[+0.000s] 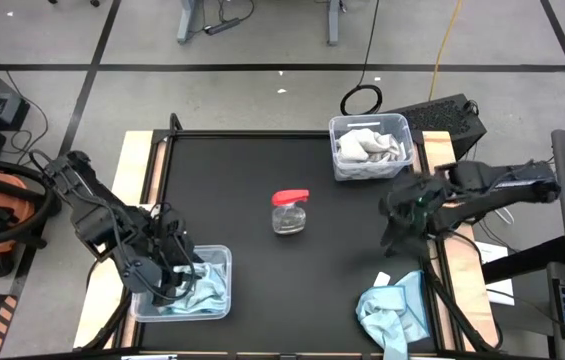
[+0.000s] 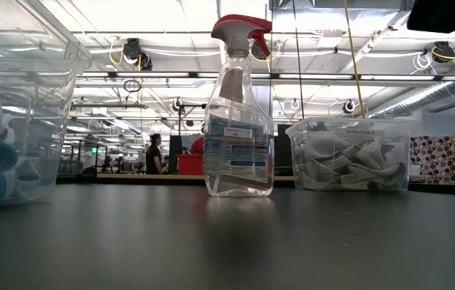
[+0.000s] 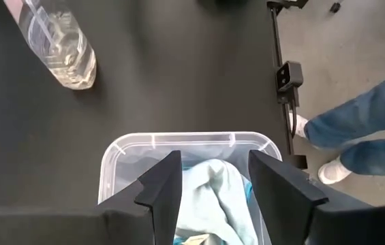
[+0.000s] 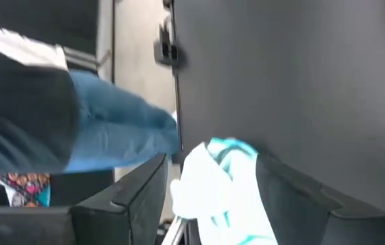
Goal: Sort microfiber towel by color & place in baskets
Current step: Put the blue towel on the bottom transparent bin
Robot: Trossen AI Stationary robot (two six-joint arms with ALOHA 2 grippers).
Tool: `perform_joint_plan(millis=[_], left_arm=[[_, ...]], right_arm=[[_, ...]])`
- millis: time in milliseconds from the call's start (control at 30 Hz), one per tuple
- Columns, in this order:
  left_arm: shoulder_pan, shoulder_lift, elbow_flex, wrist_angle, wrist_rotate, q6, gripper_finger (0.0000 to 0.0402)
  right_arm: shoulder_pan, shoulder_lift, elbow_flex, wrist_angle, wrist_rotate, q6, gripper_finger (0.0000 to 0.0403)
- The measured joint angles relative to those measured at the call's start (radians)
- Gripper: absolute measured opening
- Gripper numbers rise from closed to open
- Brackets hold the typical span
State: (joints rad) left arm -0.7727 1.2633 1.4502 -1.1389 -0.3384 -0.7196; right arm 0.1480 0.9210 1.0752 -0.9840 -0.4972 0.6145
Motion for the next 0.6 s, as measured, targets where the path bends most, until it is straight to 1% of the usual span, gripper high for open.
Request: perform_joint_plan(millis=[267, 433, 533, 600], left_arm=[[0.000, 0.000, 0.000, 0.000, -0.011, 0.003, 0.0176], [0.000, 0.000, 0.000, 0.002, -0.011, 0.023, 0.0176], [0.000, 0.000, 0.000, 0.004, -0.011, 0.024, 0.0176], [0.000, 0.000, 0.000, 0.005, -0.011, 0.026, 0.0176]], right_arm=[[0.298, 0.083, 0.000, 0.008, 0.126, 0.201, 0.0215], [0.479, 0.133, 0.000, 0.091, 0.251, 0.339, 0.0215], [0.568, 0.179, 0.000, 0.134, 0.327, 0.404, 0.0215], [0.618, 0.216, 0.000, 0.150, 0.354, 0.449, 0.0215]])
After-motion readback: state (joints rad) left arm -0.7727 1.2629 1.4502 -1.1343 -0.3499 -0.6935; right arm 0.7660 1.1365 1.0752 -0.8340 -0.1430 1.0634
